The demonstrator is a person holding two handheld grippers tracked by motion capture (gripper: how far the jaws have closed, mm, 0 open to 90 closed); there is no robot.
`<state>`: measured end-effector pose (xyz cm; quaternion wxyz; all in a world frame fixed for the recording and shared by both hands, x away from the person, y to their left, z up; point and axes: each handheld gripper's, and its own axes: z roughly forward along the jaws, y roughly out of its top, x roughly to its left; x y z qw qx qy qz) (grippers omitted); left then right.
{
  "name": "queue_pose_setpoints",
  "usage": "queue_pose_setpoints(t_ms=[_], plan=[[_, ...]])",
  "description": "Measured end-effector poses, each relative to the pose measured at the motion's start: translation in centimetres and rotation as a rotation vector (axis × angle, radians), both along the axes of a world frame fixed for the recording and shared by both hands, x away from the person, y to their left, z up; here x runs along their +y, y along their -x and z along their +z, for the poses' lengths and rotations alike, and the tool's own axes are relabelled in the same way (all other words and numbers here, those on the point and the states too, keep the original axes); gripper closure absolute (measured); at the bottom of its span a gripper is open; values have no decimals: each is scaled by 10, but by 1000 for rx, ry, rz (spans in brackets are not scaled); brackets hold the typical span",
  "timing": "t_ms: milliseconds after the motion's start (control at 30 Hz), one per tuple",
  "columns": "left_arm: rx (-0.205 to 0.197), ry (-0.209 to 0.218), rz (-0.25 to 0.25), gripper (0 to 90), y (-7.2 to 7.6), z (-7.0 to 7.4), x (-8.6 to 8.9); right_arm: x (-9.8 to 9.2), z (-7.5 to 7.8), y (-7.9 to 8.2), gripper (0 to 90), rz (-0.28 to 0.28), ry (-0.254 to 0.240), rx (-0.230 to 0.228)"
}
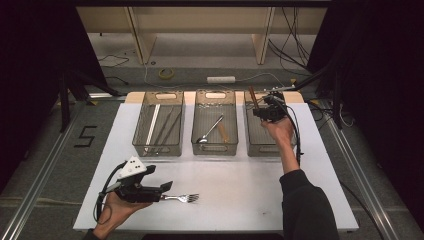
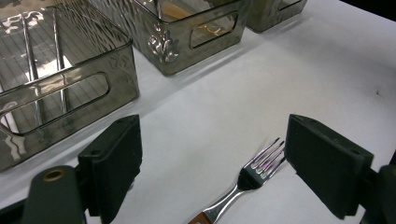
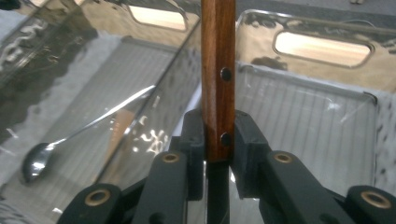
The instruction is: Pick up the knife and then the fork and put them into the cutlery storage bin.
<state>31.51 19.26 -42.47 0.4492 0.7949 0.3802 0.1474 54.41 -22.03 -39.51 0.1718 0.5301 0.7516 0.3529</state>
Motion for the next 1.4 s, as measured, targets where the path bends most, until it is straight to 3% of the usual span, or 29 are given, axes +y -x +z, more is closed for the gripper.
queue_pose_setpoints(t_ms=[200,333,500,733,900,1133,1267,1400], plan=[[2,-1,-5,185,0,0,0,1,-7,-1,760,-34,-6,36],[9,-5,-8,185,-1,0,0,0,-7,-1,636,-63,-2,45],[17,-8,-9,185,-1,-1,-1,-2,-2,4,579,-44,-30,44],[45,-34,-17,185,-5,-2,-2,2,13,21,430,58,-29,8],[48,-55,-21,185,-6,-1,-3,4,22,43,384,142,-44,-30],[74,-115,-37,188,-9,0,-6,0,20,78,350,239,-55,-70],[90,-155,-45,189,-10,-1,-10,-6,17,99,330,266,-88,-93],[104,-168,-51,189,-12,-1,-12,-11,13,119,318,300,-121,-108]])
